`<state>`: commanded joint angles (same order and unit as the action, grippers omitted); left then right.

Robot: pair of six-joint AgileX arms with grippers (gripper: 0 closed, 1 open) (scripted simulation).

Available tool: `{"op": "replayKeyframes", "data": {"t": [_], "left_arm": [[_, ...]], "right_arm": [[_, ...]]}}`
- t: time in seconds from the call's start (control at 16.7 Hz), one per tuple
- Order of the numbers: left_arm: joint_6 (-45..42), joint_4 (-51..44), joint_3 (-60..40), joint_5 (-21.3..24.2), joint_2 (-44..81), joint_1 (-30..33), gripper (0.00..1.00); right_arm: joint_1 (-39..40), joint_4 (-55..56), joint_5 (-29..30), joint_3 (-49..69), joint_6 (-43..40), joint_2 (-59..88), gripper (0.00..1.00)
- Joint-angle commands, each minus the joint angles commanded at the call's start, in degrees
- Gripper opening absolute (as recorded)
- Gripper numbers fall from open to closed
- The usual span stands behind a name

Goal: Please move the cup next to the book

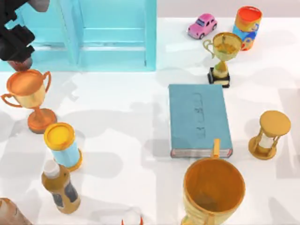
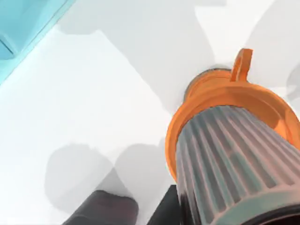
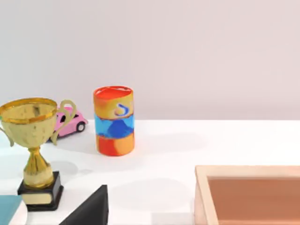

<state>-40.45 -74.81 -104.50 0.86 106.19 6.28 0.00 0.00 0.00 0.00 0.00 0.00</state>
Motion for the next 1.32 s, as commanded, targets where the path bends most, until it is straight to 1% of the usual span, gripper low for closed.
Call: {"op": "replayKeyframes", "data": {"t": [0.18, 0.36, 0.48, 0.66, 0.78, 0.9, 1.02, 1.32], "left_arm": [[21.9, -3.9, -7.6, 2.0, 7.0, 9.1, 0.00], [41.2, -6.9, -12.6, 3.0, 13.2, 16.9, 0.00], [51.9, -8.2, -15.0, 2.9, 16.2, 21.2, 0.00], [64.6, -9.1, -17.1, 1.9, 18.7, 26.3, 0.00], [70.6, -9.2, -17.9, 1.0, 19.4, 28.7, 0.00], [74.3, -9.1, -18.1, 0.1, 19.7, 30.1, 0.00], [75.6, -9.0, -18.1, -0.2, 19.7, 30.6, 0.00], [75.5, -9.0, -18.0, -0.2, 19.6, 30.3, 0.00]], "right_arm": [[0.0, 0.0, 0.0, 0.0, 0.0, 0.0, 1.00], [0.0, 0.0, 0.0, 0.0, 0.0, 0.0, 1.00], [0.0, 0.0, 0.0, 0.0, 0.0, 0.0, 1.00], [0.0, 0.0, 0.0, 0.0, 0.0, 0.0, 1.00], [0.0, 0.0, 0.0, 0.0, 0.0, 0.0, 1.00], [0.0, 0.0, 0.0, 0.0, 0.0, 0.0, 1.00], [0.0, 0.0, 0.0, 0.0, 0.0, 0.0, 1.00], [0.0, 0.0, 0.0, 0.0, 0.0, 0.0, 1.00]]}}
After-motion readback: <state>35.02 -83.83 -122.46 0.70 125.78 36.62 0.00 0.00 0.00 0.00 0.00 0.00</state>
